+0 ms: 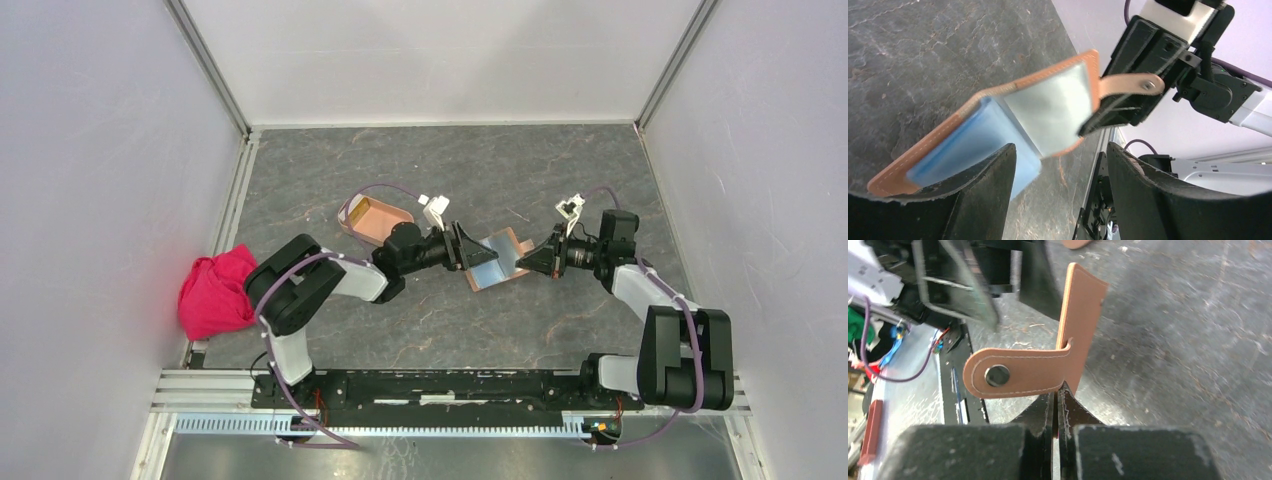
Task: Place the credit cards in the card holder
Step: Turn over the card slot in the card holder.
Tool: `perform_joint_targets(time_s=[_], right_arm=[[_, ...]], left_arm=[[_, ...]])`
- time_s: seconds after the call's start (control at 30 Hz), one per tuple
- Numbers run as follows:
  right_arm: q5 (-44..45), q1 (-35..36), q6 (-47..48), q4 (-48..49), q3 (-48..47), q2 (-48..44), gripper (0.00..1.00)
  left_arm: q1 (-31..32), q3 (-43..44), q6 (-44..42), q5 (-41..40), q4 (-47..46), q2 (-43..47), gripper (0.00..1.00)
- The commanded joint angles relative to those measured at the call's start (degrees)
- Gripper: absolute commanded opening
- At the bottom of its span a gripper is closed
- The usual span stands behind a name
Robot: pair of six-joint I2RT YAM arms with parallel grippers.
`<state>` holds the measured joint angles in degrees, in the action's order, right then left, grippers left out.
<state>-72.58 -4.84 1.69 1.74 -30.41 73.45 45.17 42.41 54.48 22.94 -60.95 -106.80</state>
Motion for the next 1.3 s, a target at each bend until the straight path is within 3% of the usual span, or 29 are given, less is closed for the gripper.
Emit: perform_joint_targets(time_s=[0.0, 0.2, 0.53, 0.83, 1.0, 1.27], right_arm=[[7.8, -0.8, -3.9, 4.3, 0.3, 2.4, 0.0], [9.6, -0.8, -0.5, 0.4, -1.3, 10.6, 0.03], [20.3, -0.8, 7.1, -8.4, -5.2, 13.9, 0.52], [25.0, -1.3, 11.5, -12.0, -7.5, 7.3, 0.78], [21.1, -1.3, 13.7, -11.7, -6.9, 2.5, 0.85], [20.9, -1.3, 19.2, -13.9, -7.2, -5.2, 0.85]], left_arm=[[-0.1, -1.4, -5.6, -3.9, 8.2, 8.0, 0.74], [-0.1, -0.7, -7.1, -4.7, 15.5, 9.9, 0.74], [1.2, 6.1, -6.1, -3.1, 18.2, 2.8, 0.73], [1.8, 8.2, -7.8, -4.3, 21.4, 3.2, 0.73], [2.6, 10.0, -8.1, -4.2, 22.5, 2.2, 0.72], [3.7, 12.5, -8.2, -5.0, 24.7, 0.0, 0.66]])
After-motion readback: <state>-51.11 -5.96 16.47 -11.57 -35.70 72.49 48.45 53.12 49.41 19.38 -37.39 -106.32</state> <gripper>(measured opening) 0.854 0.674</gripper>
